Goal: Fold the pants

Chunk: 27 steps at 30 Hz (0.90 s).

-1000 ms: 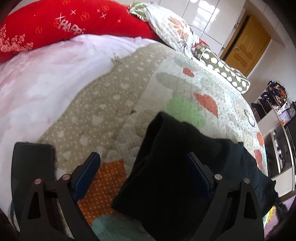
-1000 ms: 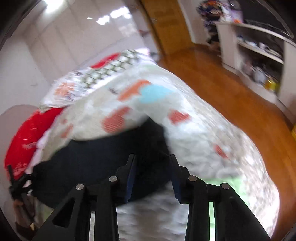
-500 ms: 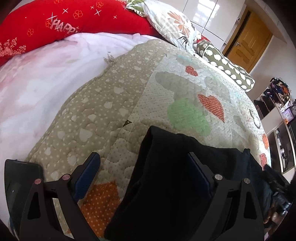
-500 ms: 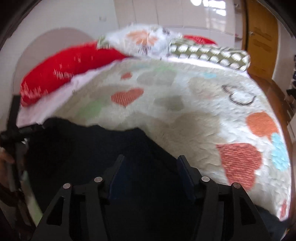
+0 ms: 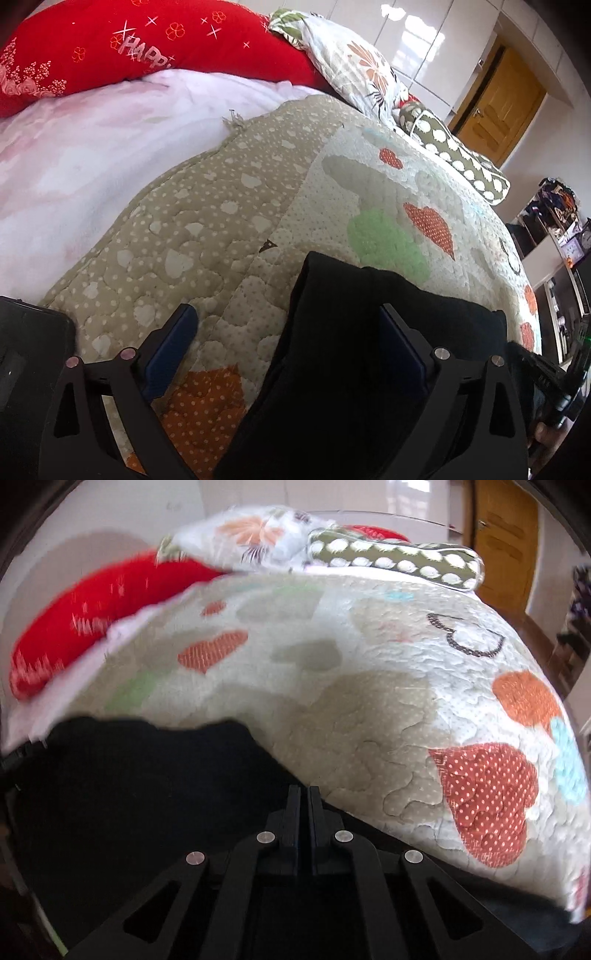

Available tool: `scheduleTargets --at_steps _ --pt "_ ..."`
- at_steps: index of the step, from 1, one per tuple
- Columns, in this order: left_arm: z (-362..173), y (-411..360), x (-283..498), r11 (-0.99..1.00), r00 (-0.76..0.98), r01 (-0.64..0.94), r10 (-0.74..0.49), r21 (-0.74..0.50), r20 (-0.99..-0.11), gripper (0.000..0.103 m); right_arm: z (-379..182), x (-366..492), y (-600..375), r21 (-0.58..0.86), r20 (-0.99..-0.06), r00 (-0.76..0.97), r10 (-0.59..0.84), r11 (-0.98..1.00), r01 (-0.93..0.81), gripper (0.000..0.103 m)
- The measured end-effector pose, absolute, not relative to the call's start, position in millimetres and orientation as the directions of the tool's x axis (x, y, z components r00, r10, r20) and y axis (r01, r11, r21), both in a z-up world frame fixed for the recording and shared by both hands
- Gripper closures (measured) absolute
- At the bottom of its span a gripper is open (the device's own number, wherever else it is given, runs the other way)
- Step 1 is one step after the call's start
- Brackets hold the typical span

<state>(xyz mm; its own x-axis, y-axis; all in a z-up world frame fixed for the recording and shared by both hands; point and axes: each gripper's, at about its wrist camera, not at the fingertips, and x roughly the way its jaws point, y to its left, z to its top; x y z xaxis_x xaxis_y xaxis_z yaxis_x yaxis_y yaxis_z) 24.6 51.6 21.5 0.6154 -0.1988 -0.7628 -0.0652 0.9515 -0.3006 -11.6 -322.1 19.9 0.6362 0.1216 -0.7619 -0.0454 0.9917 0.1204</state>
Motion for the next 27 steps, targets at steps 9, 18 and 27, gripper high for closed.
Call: scheduleTargets --at_steps 9,18,27 --pt "62 48 -6 0.977 0.663 -0.031 -0.139 -0.212 -0.735 0.006 58 -68 -313 0.209 -0.71 0.668 0.222 0.973 -0.101 0.076" --pt "57 6 -37 0.991 0.66 0.082 -0.135 -0.107 -0.739 0.006 23 -102 -236 0.144 -0.784 0.553 0.282 0.949 -0.28 0.068" --pt "22 21 -49 0.996 0.625 0.006 -0.07 -0.085 -0.777 0.006 16 -138 -275 0.166 -0.779 0.572 0.254 0.965 -0.203 0.063"
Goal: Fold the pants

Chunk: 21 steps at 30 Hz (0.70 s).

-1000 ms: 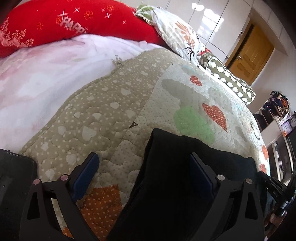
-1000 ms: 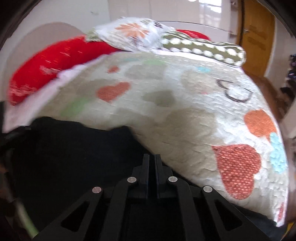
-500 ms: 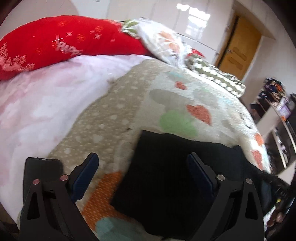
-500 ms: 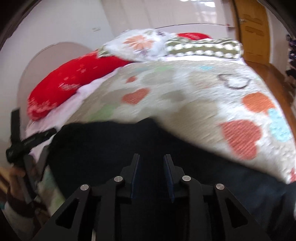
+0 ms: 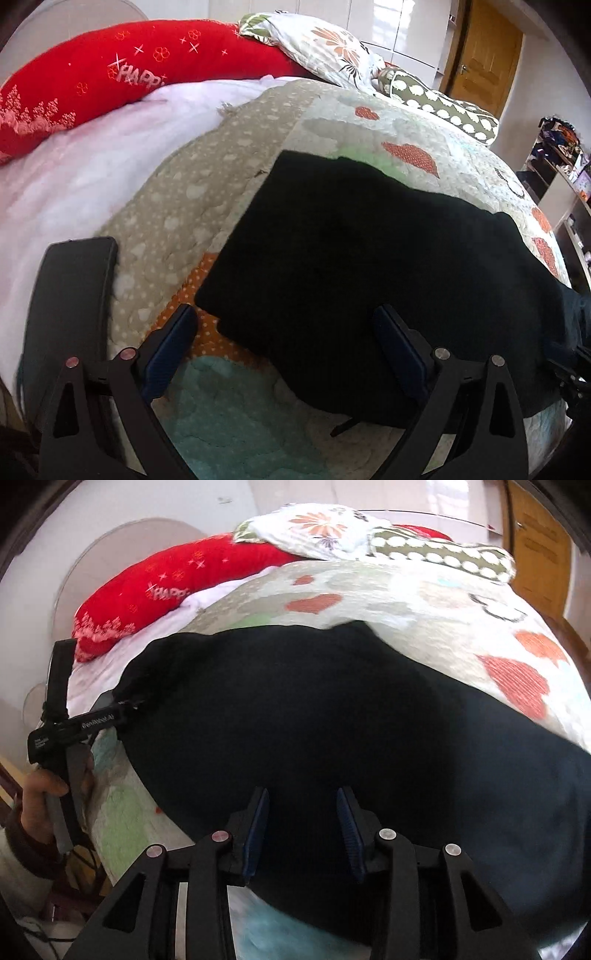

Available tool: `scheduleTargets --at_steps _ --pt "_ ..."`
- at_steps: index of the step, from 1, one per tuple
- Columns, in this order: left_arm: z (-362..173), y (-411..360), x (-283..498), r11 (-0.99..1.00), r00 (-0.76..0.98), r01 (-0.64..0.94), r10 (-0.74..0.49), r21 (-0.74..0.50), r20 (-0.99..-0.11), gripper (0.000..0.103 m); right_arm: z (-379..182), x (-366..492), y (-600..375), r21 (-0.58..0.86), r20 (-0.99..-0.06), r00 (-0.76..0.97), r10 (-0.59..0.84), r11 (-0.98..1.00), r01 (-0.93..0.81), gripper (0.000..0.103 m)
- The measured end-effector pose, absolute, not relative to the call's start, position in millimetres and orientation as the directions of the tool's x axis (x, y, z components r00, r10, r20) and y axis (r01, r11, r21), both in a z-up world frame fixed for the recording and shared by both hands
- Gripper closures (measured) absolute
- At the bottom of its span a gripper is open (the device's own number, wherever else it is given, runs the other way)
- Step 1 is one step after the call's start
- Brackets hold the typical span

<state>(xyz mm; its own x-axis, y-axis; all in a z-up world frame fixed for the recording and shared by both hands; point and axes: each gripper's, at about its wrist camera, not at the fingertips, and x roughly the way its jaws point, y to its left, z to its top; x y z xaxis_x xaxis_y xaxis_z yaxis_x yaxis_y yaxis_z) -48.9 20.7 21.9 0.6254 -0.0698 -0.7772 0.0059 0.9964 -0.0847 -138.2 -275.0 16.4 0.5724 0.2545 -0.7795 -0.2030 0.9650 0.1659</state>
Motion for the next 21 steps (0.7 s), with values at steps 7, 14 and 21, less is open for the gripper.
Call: scheduleTargets --at_steps 7,14,21 --pt "45 3 -56 0.998 0.651 0.037 -0.065 -0.054 -0.757 0.006 24 -155 -315 0.187 -0.763 0.615 0.198 0.979 -0.083 0.052" --pt "72 -16 -67 0.995 0.691 0.092 -0.092 -0.039 -0.717 0.006 30 -172 -351 0.189 -0.751 0.647 0.13 0.982 0.021 0.051" --pt "75 -42 -74 0.987 0.696 0.159 -0.128 -0.022 -0.707 0.006 28 -191 -384 0.197 -0.75 0.657 0.082 0.975 0.103 0.051"
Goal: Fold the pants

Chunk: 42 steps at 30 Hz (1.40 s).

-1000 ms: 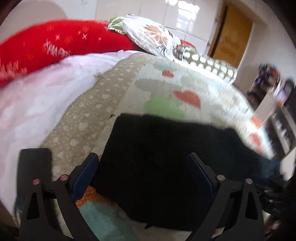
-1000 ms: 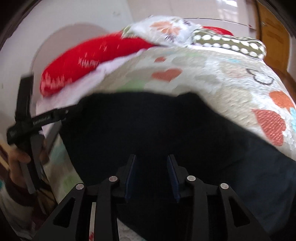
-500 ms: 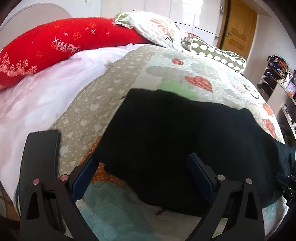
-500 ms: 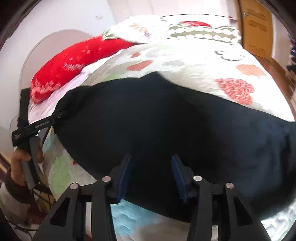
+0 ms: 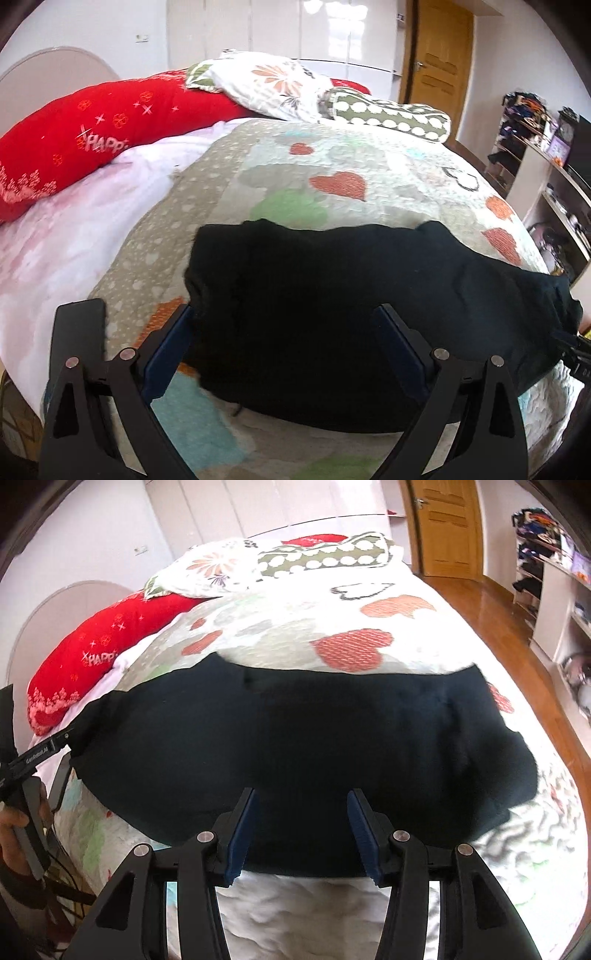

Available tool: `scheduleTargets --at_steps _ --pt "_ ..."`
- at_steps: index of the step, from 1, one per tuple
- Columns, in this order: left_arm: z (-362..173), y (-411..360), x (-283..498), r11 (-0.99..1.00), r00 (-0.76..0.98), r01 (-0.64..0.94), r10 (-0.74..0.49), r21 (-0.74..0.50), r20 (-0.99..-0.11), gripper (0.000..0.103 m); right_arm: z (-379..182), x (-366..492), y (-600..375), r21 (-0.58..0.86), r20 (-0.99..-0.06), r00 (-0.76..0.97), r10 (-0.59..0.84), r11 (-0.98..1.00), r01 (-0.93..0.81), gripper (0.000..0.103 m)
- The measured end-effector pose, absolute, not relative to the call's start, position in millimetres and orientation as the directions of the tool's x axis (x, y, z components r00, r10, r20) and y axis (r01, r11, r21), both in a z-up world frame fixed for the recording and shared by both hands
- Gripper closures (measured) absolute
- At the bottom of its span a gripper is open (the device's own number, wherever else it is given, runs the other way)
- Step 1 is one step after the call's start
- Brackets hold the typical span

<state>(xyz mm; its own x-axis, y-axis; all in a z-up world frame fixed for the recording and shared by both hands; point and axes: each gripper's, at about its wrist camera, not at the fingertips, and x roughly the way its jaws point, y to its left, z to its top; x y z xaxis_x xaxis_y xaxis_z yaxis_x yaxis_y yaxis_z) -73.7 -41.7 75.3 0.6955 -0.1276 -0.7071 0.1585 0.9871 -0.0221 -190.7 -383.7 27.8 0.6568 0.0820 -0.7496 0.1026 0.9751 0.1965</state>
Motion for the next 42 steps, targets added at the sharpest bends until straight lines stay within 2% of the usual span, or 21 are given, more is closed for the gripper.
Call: scheduleTargets --at_steps 13,29,42 --pt "88 -78 -93 0.959 0.693 0.281 -0.223 -0.027 -0.685 0.006 19 -202 -396 0.199 -0.755 0.652 0.062 0.97 0.138 0.05" --pt "33 -78 -80 0.967 0.596 0.253 -0.174 -0.023 -0.784 0.006 16 -216 -405 0.241 -0.732 0.676 0.089 0.961 0.135 0.05" --pt "35 -80 -83 0.965 0.614 0.262 -0.16 0.009 -0.773 0.006 15 -218 -404 0.252 -0.724 0.683 0.094 0.958 0.135 0.047"
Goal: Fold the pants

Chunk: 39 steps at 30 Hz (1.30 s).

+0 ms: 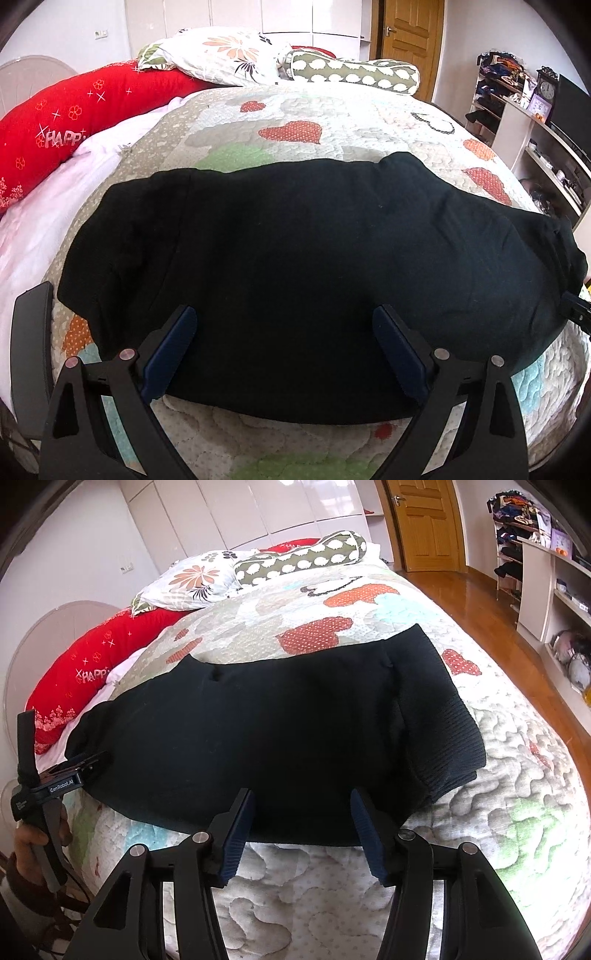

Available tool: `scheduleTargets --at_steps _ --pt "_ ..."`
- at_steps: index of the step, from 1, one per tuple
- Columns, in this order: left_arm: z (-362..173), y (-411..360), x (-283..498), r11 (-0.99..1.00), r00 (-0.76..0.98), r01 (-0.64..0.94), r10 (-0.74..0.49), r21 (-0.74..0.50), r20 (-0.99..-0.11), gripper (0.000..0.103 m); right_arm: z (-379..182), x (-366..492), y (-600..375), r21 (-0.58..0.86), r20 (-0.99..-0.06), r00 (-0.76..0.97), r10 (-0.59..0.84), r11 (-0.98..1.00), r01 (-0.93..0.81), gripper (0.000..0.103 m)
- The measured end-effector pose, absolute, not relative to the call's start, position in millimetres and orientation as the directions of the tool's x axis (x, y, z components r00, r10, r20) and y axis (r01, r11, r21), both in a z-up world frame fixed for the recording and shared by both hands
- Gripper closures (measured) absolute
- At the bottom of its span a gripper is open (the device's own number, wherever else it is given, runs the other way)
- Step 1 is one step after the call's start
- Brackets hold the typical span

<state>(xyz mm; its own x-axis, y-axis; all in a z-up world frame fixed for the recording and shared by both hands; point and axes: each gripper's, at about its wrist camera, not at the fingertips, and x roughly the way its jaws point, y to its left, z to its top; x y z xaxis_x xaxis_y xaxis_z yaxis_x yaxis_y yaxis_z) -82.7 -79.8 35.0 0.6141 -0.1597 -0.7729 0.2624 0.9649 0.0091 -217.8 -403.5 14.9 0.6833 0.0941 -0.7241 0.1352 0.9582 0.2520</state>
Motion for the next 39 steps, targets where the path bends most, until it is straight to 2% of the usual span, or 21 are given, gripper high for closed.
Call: scheduleTargets --at_steps 5,7,10,16,19,24,29,35,39 --pt "42 -88 -84 0.956 0.607 0.294 -0.19 -0.004 -0.772 0.006 23 -229 -407 0.289 -0.716 0.691 0.102 0.944 0.16 0.046" --pt "47 -98 -84 0.944 0.597 0.33 -0.226 -0.021 -0.77 0.006 31 -244 -413 0.316 -0.7 0.706 0.107 0.933 0.173 0.035" --pt "52 -122 -84 0.911 0.567 0.408 -0.298 -0.053 -0.767 0.006 35 -268 -429 0.347 -0.69 0.719 0.083 0.91 0.227 0.031" --pt "58 -204 -74 0.782 0.36 0.593 -0.47 -0.191 -0.806 0.006 26 -298 -462 0.473 -0.645 0.756 0.112 0.836 0.279 0.031" --pt "65 -255 -69 0.686 0.253 0.683 -0.544 -0.251 -0.8 0.006 26 -291 -462 0.46 -0.638 0.762 0.108 0.847 0.265 0.031" --pt "69 -327 -57 0.566 0.158 0.789 -0.561 -0.238 -0.812 0.006 20 -265 -466 0.474 -0.636 0.759 0.138 0.846 0.244 0.031" --pt "50 -394 -52 0.488 0.115 0.856 -0.499 -0.169 -0.859 0.006 15 -253 -469 0.477 -0.63 0.764 0.14 0.846 0.238 0.03" --pt "41 -434 -64 0.395 0.123 0.914 -0.487 -0.092 -0.865 0.005 10 -247 -471 0.473 -0.608 0.786 0.115 0.847 0.242 0.029" --pt "38 -442 -60 0.381 0.112 0.919 -0.508 -0.106 -0.854 0.005 8 -241 -471 0.464 -0.603 0.795 0.062 0.838 0.286 0.029"
